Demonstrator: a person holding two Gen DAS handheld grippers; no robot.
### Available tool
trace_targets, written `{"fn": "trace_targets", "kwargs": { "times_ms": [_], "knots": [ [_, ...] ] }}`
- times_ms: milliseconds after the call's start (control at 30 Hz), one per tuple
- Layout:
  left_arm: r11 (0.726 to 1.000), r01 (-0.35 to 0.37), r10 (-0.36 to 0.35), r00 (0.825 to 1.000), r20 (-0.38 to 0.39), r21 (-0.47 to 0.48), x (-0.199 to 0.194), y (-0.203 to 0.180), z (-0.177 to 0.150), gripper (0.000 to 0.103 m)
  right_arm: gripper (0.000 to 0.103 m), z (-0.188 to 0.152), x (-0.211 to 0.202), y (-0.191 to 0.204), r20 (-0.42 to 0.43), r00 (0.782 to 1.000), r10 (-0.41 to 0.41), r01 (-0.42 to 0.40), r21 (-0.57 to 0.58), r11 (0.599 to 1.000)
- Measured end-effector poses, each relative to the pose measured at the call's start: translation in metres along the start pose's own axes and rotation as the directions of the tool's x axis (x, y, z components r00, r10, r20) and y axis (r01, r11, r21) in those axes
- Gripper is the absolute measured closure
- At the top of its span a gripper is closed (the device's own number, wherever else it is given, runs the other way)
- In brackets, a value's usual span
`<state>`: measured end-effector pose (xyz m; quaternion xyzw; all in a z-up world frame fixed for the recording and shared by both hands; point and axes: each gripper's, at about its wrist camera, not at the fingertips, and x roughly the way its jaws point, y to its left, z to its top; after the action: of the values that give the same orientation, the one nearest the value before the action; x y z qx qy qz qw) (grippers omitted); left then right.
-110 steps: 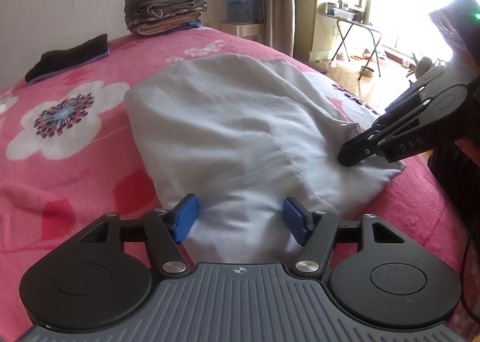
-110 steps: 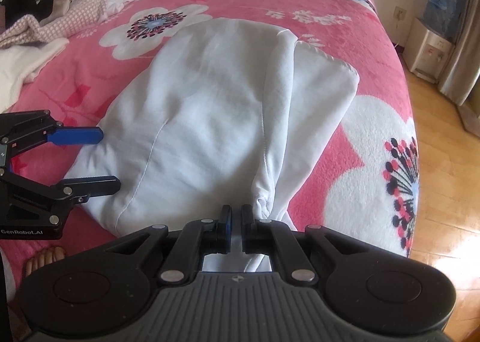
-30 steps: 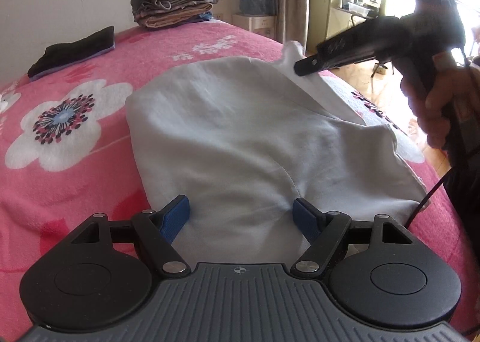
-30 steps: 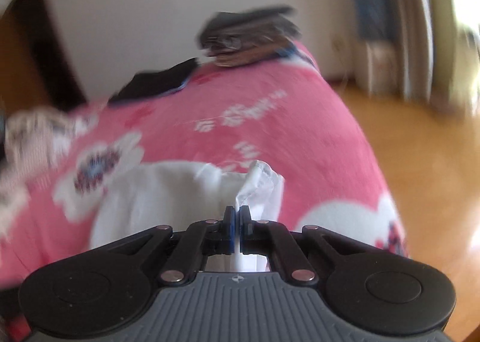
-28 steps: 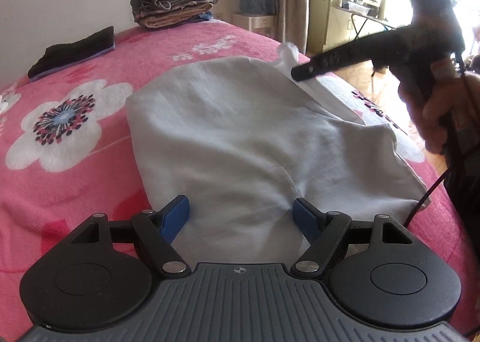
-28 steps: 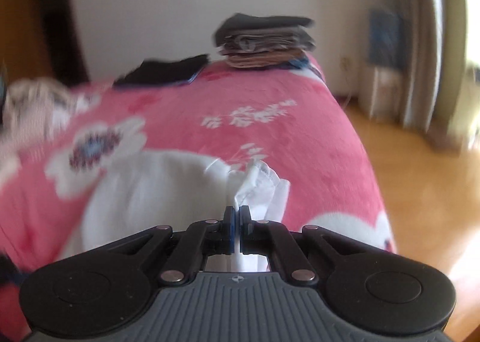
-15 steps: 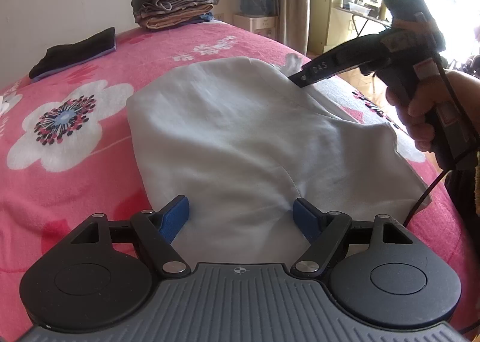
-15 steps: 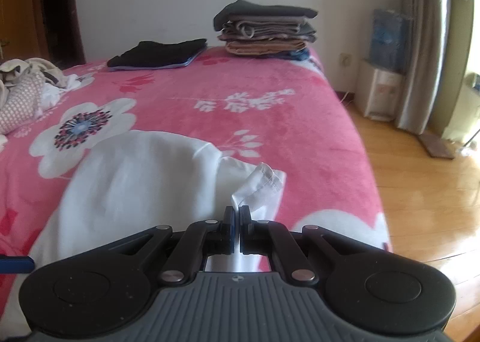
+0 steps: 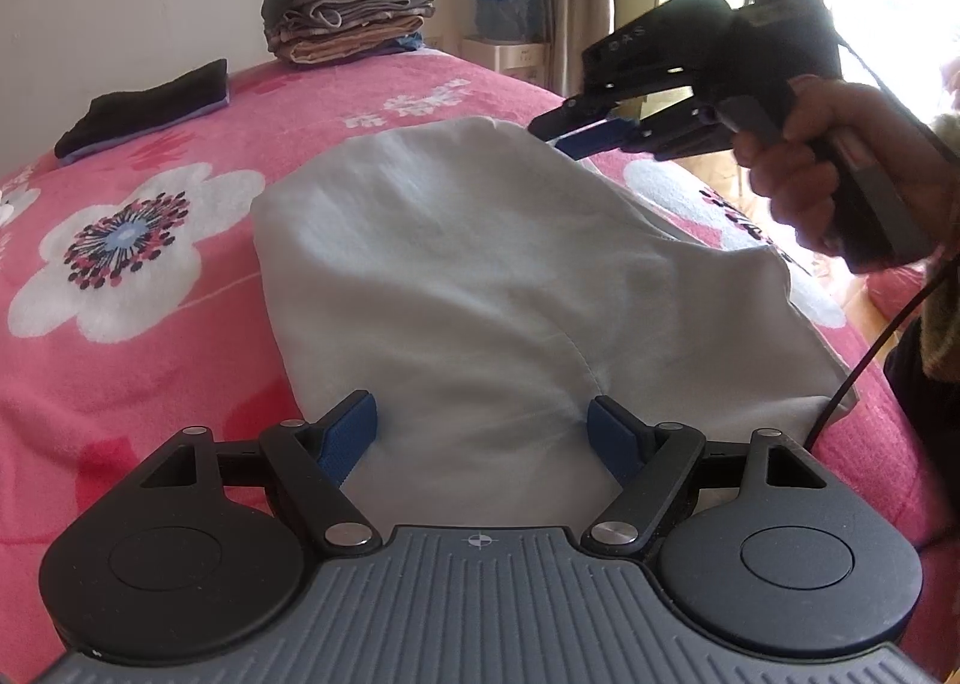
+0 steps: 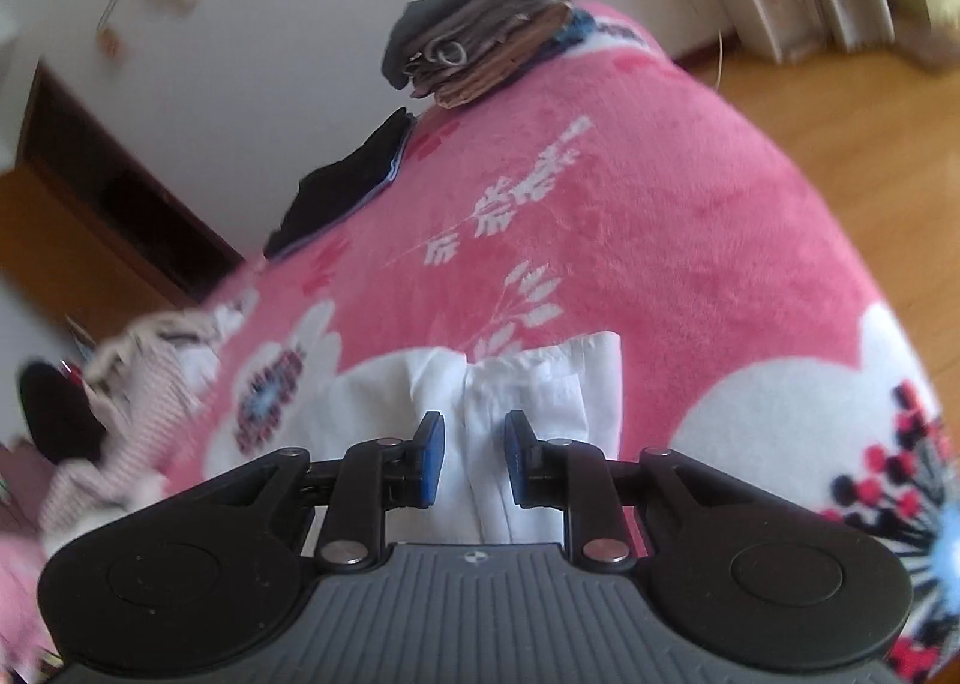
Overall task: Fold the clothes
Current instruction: 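Pinch the white shirt edge with the right gripper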
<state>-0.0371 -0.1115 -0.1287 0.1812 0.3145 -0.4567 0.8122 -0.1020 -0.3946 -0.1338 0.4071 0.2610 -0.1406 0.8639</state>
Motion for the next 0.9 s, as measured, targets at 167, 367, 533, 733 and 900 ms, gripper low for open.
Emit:
{"fn": "trace_targets", "kwargs": {
  "times_ms": [167,367,533,733,900],
  "knots": [
    [1.000,0.004,-0.004,1.000,0.005,-0.004,-0.001,0.000,-0.001,0.025,0.078,0.013,0.020,-0.023,-0.037,0.998,0.050,-0.041,0.214,0.976],
    [1.000,0.009,-0.009,1.000,0.008,-0.005,-0.001,0.002,-0.001,0.025,0.065,0.014,0.025,-0.026,-0.034,0.998,0.059,-0.045,0.315,0.948],
    [1.000,0.010,-0.010,1.000,0.008,-0.009,-0.002,0.003,-0.001,0.024,0.061,0.015,0.015,-0.013,-0.023,0.996,0.083,-0.073,0.292,0.954],
    [1.000,0.008,-0.008,1.000,0.008,-0.008,-0.002,0.002,-0.002,0.024,0.060,0.012,0.015,-0.023,-0.037,0.994,0.105,-0.086,0.350,0.933],
    [1.000,0.007,-0.007,1.000,0.008,-0.013,-0.002,0.002,-0.002,0.024,0.059,0.010,0.030,-0.036,-0.061,0.986,0.158,-0.115,0.441,0.890]
  ]
}}
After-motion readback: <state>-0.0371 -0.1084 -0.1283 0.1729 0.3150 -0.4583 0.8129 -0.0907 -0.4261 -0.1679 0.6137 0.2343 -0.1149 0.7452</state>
